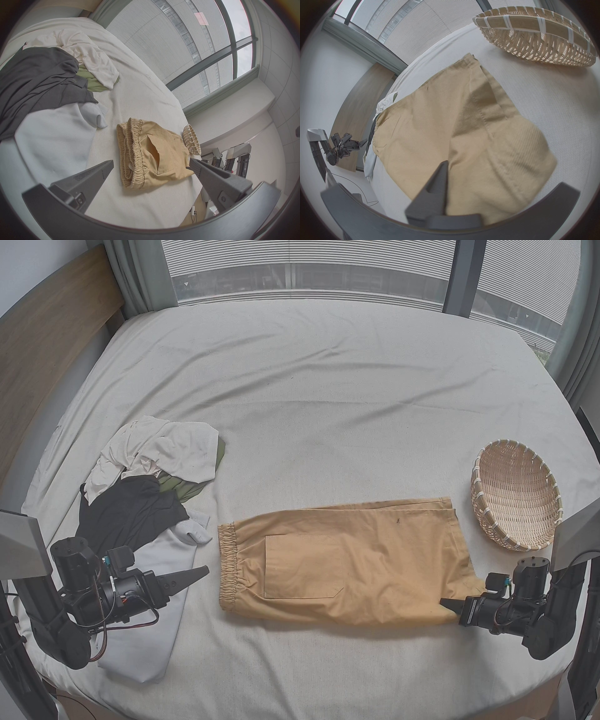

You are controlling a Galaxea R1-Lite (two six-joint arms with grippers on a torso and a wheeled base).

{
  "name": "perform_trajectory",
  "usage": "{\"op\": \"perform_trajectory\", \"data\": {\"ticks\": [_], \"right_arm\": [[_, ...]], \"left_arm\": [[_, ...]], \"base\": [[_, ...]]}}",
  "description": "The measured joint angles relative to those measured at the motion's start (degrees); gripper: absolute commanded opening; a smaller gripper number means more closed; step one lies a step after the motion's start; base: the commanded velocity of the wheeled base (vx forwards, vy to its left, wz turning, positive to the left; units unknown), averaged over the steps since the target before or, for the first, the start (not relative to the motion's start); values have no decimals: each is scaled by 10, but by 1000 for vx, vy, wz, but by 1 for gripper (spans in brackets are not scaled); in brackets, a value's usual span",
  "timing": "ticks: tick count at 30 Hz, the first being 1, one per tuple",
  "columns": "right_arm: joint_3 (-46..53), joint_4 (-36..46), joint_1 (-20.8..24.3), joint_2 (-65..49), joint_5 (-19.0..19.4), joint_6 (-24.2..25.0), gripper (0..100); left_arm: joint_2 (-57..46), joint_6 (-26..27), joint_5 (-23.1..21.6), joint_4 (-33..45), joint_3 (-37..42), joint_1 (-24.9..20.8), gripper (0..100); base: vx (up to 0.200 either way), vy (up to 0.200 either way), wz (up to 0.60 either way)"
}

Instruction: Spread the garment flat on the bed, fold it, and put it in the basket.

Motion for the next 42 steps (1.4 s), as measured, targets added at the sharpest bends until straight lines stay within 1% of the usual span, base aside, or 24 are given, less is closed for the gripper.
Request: {"op": "perform_trajectory", "data": {"ticks": [3,7,11,16,23,28,34,39,42], "right_arm": [[-2,-1,1,0,-16,0,100],[-6,-2,-5,-4,-61,0,100],[-9,0,-32,-21,-68,0,100],[-5,1,-57,-64,-51,2,100],[1,1,-64,-143,-10,3,100],[-23,1,-49,-186,6,3,100],[-68,1,-13,-208,17,3,100],[-85,1,2,-214,19,3,100],[-89,1,2,-216,24,3,100]], "left_arm": [[2,0,0,0,-1,1,100],[2,0,0,0,-1,1,100],[3,0,-1,0,-1,1,100],[4,0,-1,0,-1,0,100],[12,0,-1,0,-1,-1,100],[35,0,-1,0,-5,-8,100],[77,0,2,0,-17,-27,100],[110,0,33,0,-35,-45,100],[123,-2,41,0,-47,-49,100]], "base": [[0,0,0],[0,0,0],[0,0,0],[0,0,0],[0,0,0],[0,0,0],[0,0,0],[0,0,0],[0,0,0]]}}
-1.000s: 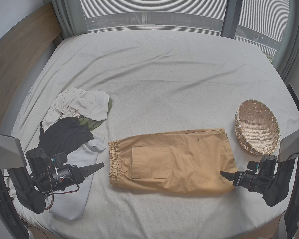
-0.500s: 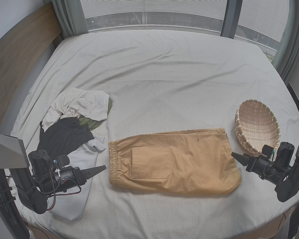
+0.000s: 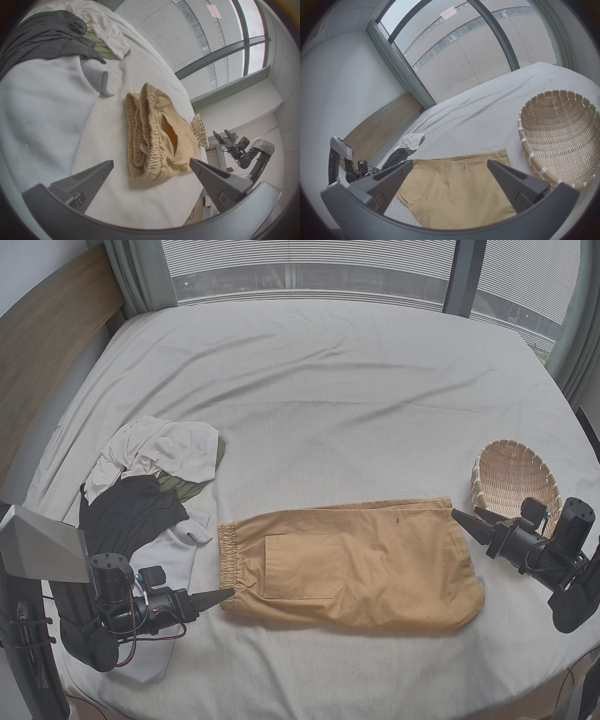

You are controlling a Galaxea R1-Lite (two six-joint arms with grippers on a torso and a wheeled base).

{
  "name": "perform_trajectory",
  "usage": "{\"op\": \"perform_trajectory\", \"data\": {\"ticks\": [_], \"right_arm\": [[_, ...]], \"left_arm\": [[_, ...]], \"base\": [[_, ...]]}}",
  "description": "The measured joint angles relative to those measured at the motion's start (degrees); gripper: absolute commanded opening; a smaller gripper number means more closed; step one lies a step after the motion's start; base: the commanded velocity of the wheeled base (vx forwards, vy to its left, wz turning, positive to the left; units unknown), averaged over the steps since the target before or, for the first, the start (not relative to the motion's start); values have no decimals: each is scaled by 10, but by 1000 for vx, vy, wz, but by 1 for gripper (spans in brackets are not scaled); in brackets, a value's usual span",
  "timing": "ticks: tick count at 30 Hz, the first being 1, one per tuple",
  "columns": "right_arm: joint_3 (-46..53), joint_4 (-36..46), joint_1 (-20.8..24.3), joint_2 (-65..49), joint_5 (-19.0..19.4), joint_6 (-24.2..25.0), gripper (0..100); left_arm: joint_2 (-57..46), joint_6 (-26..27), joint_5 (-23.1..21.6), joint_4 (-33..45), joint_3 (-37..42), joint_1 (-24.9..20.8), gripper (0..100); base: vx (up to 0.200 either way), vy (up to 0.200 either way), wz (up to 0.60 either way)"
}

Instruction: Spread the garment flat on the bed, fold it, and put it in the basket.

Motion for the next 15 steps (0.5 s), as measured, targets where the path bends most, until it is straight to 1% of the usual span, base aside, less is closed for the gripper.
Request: {"op": "perform_trajectory", "data": {"ticks": [7,15], "right_arm": [[-10,0,-9,-2,9,16,100],[-11,0,-10,-3,10,19,100]], "left_arm": [[27,-5,2,0,-34,-15,100],[54,-13,10,-1,-76,-34,100]], "base": [[0,0,0],[0,0,0]]}}
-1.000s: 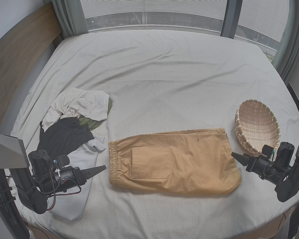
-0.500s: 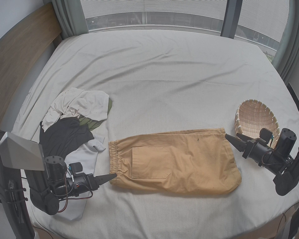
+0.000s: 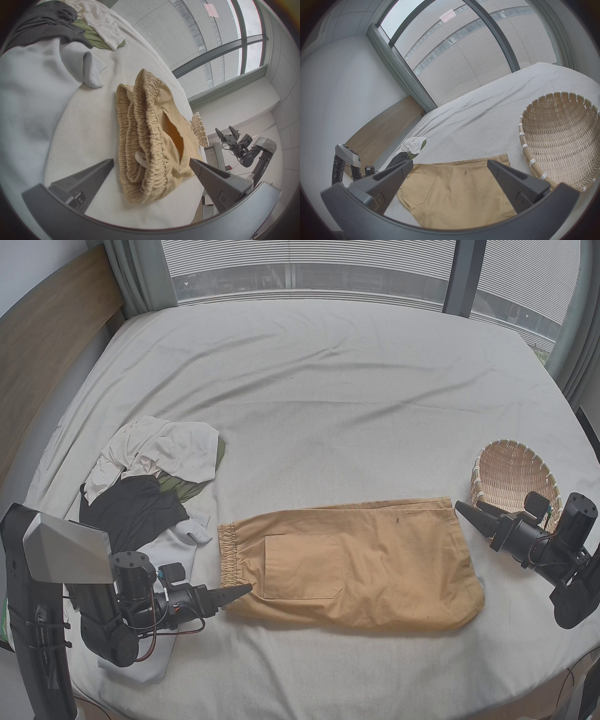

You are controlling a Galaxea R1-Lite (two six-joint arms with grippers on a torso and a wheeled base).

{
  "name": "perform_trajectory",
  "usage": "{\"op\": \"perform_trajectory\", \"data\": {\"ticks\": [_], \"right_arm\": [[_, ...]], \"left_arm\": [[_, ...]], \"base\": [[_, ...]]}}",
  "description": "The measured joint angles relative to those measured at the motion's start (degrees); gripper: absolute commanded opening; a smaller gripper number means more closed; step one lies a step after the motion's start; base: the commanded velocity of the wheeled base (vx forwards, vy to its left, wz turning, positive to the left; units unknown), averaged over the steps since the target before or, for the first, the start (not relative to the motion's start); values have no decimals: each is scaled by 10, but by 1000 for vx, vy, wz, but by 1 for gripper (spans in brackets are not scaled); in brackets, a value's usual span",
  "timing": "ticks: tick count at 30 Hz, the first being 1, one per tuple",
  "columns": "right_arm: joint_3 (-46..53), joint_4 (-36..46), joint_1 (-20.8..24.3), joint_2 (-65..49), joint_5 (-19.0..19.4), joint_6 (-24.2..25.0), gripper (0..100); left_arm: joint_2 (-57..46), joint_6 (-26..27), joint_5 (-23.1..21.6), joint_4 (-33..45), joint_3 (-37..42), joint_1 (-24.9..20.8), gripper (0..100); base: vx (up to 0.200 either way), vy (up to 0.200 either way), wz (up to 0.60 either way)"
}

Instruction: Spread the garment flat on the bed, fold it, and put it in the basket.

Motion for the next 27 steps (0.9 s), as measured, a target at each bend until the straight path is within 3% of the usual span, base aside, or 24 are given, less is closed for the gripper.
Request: {"op": "perform_trajectory", "data": {"ticks": [24,25,27], "right_arm": [[3,0,2,-1,2,0,100],[3,0,2,-1,2,0,100],[3,0,2,0,2,0,100]], "left_arm": [[28,-58,9,0,-59,-31,100],[28,-58,10,0,-58,-31,0],[28,-59,18,1,-59,-31,0]], "base": [[0,0,0],[0,0,0],[0,0,0]]}}
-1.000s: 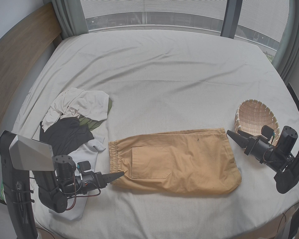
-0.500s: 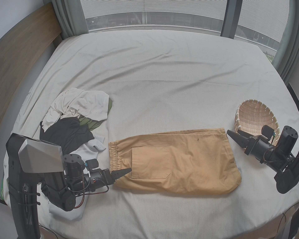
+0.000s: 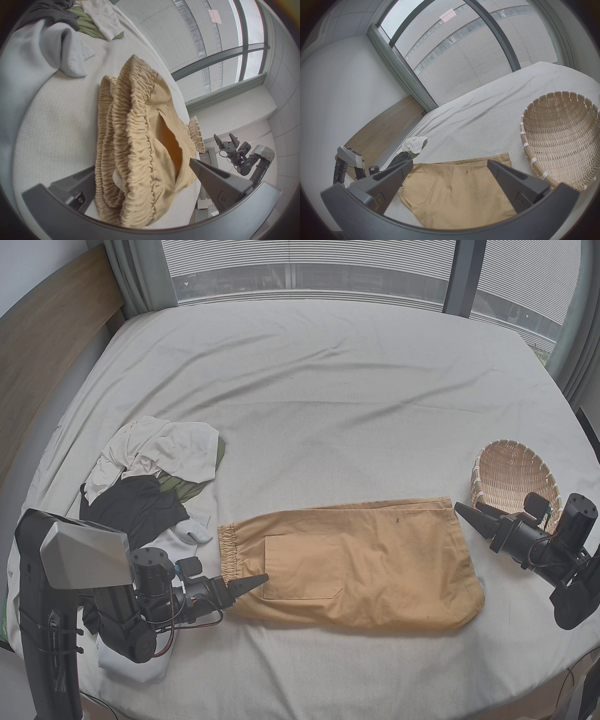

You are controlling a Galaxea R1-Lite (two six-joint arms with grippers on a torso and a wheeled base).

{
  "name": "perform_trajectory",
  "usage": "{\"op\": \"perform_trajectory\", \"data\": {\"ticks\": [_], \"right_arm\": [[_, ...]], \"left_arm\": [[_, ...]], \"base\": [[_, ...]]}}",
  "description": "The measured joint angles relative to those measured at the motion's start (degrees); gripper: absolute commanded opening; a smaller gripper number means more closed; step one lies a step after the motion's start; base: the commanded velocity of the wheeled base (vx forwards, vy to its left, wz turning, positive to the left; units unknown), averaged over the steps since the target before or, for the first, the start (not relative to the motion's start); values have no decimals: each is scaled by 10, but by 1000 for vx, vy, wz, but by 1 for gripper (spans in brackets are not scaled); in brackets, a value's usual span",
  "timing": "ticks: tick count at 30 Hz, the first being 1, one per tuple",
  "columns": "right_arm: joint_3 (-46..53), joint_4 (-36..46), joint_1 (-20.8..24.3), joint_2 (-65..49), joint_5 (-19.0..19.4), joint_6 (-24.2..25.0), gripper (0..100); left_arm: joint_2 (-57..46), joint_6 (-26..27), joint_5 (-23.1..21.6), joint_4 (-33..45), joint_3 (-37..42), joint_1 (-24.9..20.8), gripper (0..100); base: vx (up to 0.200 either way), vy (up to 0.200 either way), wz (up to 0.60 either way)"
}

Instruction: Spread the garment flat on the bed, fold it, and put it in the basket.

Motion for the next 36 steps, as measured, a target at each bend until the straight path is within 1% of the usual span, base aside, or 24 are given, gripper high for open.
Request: {"op": "perform_trajectory", "data": {"ticks": [7,11,17,30,36], "right_arm": [[1,0,1,1,0,0,100],[2,0,1,2,0,-1,100],[3,0,1,3,0,-1,100],[4,0,2,9,0,-1,100],[4,0,3,15,0,-1,100]], "left_arm": [[6,-5,10,1,-6,2,0],[5,-6,30,0,1,3,0],[-23,-5,53,0,40,5,0],[-104,0,57,1,121,35,0],[-124,27,57,1,148,53,0]], "base": [[0,0,0],[0,0,0],[0,0,0],[0,0,0],[0,0,0]]}}
